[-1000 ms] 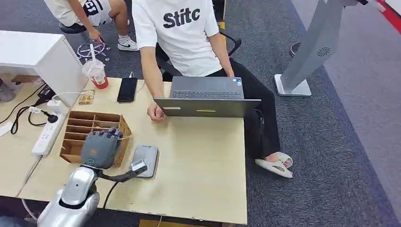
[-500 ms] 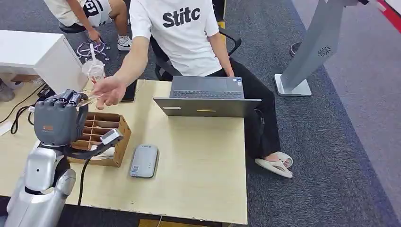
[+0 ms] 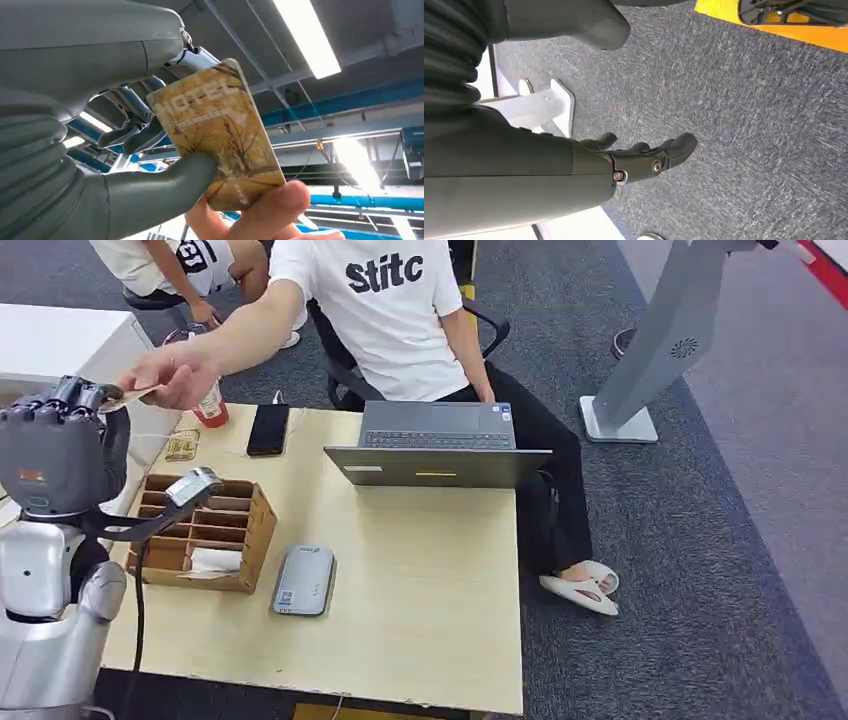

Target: Pass the card to the sensor for recognition and then transmit it.

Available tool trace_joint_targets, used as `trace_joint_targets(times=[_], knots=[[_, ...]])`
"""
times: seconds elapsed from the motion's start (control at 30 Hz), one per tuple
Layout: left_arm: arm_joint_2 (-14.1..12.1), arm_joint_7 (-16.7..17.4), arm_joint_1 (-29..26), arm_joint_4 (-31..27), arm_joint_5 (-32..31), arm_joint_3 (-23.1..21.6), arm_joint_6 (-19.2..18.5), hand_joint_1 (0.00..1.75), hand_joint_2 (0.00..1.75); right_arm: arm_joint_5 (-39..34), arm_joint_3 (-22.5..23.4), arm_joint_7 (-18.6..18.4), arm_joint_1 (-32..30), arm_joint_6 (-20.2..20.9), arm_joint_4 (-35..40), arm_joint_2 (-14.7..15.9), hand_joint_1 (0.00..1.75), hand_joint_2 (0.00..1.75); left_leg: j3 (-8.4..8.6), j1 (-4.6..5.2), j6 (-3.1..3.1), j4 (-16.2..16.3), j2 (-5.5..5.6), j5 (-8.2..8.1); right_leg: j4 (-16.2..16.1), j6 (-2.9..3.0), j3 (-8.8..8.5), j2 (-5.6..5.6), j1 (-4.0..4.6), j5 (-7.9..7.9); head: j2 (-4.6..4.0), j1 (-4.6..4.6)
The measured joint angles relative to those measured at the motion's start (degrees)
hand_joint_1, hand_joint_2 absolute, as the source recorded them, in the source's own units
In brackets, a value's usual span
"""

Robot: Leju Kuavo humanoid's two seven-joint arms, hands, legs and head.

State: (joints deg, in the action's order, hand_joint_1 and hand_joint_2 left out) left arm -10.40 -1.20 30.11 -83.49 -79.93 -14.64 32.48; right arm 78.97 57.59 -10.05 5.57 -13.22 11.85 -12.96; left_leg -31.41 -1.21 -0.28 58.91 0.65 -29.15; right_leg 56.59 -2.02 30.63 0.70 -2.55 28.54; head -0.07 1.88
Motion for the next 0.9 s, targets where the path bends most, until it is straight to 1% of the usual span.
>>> trace_joint_targets(times=[0.03,0.07,0.1,0.17,0.27,0.57,0.6,0.73,0.9], knots=[[0.1,0.0,0.0,-0.3,-0.2,0.0,0.0,1.75,1.75,0.0,0.0,0.0,0.0,0.0,0.0,0.0,0.0,1.75,-0.02,0.0,0.0,0.0,0.0,0.0,0.0,0.0,0.02,0.0,0.0,0.0,0.0,-0.02],[0.2,0.0,0.0,-0.5,-0.4,0.0,0.0,1.27,1.75,-0.1,0.0,0.0,0.0,0.0,0.0,0.0,0.0,1.75,-0.04,0.0,0.0,0.0,0.0,-0.01,0.0,0.0,0.04,0.0,0.0,0.0,0.0,0.0],[0.4,0.0,0.0,-0.6,-0.4,0.0,0.0,0.47,1.75,-0.2,0.0,0.0,0.0,0.0,0.0,0.0,0.0,1.75,-0.09,0.0,0.01,0.0,0.0,-0.01,0.0,0.0,0.08,0.01,0.0,0.0,0.0,-0.02],[0.7,0.0,0.0,-1.0,-0.4,0.0,0.1,0.3,1.75,-0.2,0.0,0.0,0.0,0.2,0.0,0.0,0.0,1.75,-0.15,0.0,-0.01,0.0,-0.03,-0.03,0.0,0.0,0.17,0.06,0.0,0.0,0.0,-0.02],[1.2,0.0,0.0,-1.6,-0.4,0.0,0.4,0.3,1.75,-0.4,0.0,-0.1,0.0,0.9,0.0,0.0,0.0,1.75,-0.19,0.0,0.03,0.0,0.0,-0.06,0.0,-0.01,0.19,0.02,0.0,0.02,0.0,-0.02],[1.6,0.1,-0.3,-2.1,-0.3,-0.1,0.5,0.3,1.75,-0.6,0.0,-0.1,0.0,0.9,0.0,0.0,0.0,1.75,-0.17,0.0,0.02,0.0,-0.01,-0.04,0.0,-0.01,0.17,0.02,0.0,0.0,0.0,0.0],[1.7,0.1,-0.3,-2.1,-0.3,-0.1,0.5,0.0,1.75,-0.6,0.0,-0.1,0.0,0.9,0.0,0.0,0.0,1.75,-0.17,0.0,0.02,0.0,-0.01,-0.03,0.0,-0.01,0.17,0.02,0.0,-0.01,0.0,0.0],[1.8,0.2,-0.4,-2.1,-0.3,-0.1,0.7,0.0,1.75,-0.6,0.0,-0.2,0.0,0.9,0.0,0.0,0.0,1.75,-0.17,0.0,0.01,0.0,-0.01,-0.02,0.0,-0.01,0.16,0.02,0.0,-0.01,0.0,0.0],[1.8,0.5,-2.2,-2.2,-1.3,-0.1,2.5,0.0,1.75,-0.7,0.0,-0.2,0.1,1.2,0.0,0.0,0.0,1.75,-0.19,0.0,0.0,0.0,-0.01,-0.03,0.0,-0.01,0.17,0.02,0.0,0.0,0.0,0.02]])
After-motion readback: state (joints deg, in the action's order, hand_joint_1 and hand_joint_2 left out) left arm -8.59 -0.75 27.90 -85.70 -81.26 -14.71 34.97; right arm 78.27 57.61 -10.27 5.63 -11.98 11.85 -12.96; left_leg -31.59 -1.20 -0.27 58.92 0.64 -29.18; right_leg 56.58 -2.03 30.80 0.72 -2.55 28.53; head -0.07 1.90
